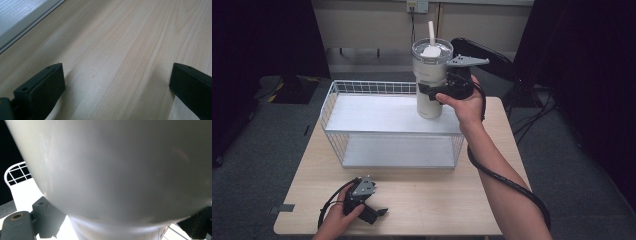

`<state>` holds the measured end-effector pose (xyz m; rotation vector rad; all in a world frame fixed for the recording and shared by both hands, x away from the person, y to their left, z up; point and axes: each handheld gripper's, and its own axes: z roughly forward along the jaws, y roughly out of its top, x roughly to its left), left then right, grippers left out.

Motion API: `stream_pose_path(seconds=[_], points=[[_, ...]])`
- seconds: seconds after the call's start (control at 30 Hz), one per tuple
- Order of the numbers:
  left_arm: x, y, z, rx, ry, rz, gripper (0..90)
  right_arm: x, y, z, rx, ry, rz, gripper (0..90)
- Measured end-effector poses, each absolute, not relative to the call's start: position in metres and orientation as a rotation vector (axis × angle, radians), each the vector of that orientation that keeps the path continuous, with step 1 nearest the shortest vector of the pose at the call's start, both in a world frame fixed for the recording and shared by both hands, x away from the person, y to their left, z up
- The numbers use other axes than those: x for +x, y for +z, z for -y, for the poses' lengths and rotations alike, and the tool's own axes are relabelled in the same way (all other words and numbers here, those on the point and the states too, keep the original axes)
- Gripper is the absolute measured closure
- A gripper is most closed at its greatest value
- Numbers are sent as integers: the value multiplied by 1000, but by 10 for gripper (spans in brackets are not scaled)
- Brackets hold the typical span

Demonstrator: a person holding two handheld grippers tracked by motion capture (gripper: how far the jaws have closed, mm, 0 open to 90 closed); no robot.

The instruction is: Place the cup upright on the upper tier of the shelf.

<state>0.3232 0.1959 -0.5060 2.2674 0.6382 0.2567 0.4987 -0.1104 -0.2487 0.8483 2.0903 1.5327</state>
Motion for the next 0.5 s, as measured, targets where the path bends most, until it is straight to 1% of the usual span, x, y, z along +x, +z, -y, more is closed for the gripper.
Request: stream_pose_path(seconds=[0.5], points=[[323,-506,-196,2268,257,-638,0,495,-250,113,838,1523,-2096,98]])
